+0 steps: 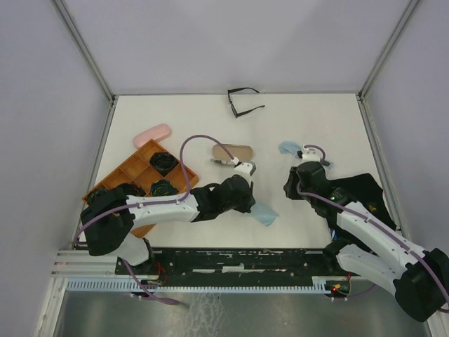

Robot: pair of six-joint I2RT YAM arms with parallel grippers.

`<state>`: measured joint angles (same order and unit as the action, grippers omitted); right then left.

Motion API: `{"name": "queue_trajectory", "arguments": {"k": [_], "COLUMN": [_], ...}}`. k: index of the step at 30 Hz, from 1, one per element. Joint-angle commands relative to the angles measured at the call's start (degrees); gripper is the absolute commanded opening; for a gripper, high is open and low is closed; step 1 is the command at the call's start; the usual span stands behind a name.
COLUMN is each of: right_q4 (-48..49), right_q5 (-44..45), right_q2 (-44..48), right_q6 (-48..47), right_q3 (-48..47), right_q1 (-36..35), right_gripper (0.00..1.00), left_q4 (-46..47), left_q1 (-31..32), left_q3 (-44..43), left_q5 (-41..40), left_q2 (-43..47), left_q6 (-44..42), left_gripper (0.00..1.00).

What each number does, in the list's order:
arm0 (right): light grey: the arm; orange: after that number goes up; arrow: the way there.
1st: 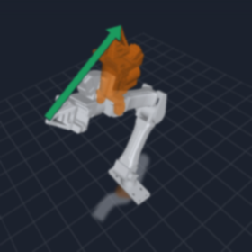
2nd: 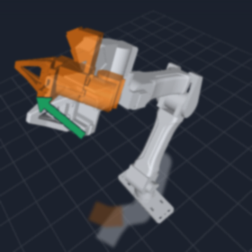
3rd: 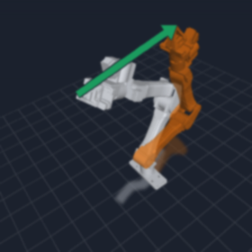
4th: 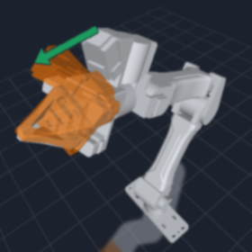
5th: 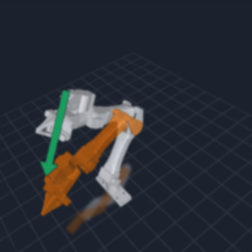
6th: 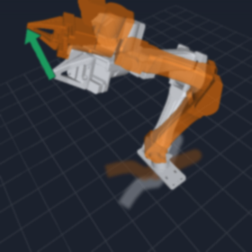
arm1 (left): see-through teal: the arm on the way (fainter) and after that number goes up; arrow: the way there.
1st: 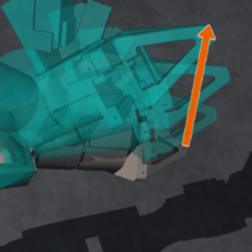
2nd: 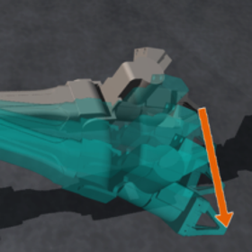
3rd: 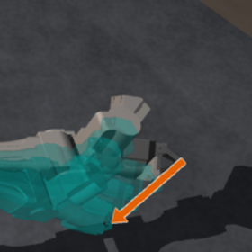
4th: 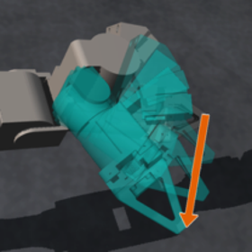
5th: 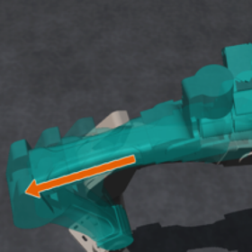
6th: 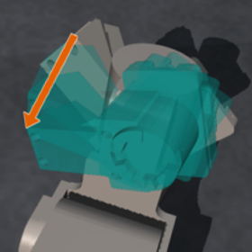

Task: Organize the sunglasses
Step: Pick up the glasses cleaning cloth from the center of the board.

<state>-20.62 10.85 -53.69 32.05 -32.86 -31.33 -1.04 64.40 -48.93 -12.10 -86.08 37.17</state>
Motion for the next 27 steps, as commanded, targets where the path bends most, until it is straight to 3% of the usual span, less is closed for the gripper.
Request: {"name": "queue_trajectory", "arguments": {"k": [1, 12, 21, 27], "right_q4": [1.9, 3.0, 7.3, 8.7], "right_q5": [-2.2, -7.5, -11.5, -12.9], "right_q2": [-0.9, -2.5, -5.4, -8.8], "right_q6": [-0.7, -0.4, -0.1, 0.6], "right_q3": [-0.8, 0.2, 1.5, 1.0], "right_q1": [0.1, 0.3, 0.2, 0.3], "right_gripper": [0.27, 0.35, 0.46, 0.48], "left_q4": [5.2, 11.0, 14.1, 14.1], "left_q1": [-2.3, -7.6, -10.6, -11.3], "left_q3": [1.2, 7.3, 8.2, 8.8], "left_q5": [0.4, 1.3, 2.7, 2.5], "left_q2": [-1.5, -2.7, -5.2, -6.3], "left_q6": [-1.5, -0.1, -0.9, -1.7], "left_gripper": [0.03, 0.03, 0.03, 0.03]}}
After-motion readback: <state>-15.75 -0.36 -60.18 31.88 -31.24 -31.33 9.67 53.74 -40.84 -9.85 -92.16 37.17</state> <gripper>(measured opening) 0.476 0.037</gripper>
